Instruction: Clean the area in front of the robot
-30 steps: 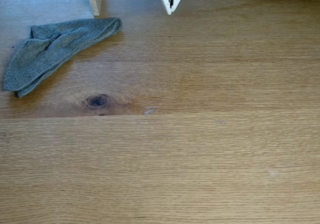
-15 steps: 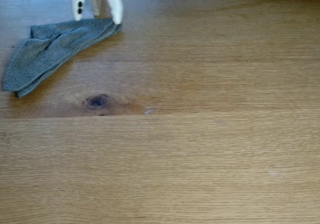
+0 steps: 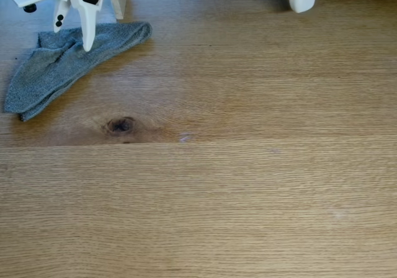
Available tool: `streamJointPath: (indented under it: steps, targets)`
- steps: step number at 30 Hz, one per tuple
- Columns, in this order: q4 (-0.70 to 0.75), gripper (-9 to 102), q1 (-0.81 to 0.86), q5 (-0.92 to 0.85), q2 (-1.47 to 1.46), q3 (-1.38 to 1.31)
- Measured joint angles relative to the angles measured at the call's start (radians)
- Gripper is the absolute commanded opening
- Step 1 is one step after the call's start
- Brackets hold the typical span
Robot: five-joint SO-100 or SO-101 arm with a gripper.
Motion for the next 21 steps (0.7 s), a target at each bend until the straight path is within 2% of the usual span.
streamJointPath:
  steps: [5,10,18,21]
  targets:
    - [-0.074,39,0.034,-0.101,-0.144,-0.014]
    - [-0.072,25,0.035,-0.181,-0.195,-0.031]
    - [0.015,0,-0.025,-0.293,-0.195,-0.049]
    - [0.04,0,-0.044,-0.291,-0.195,-0.061]
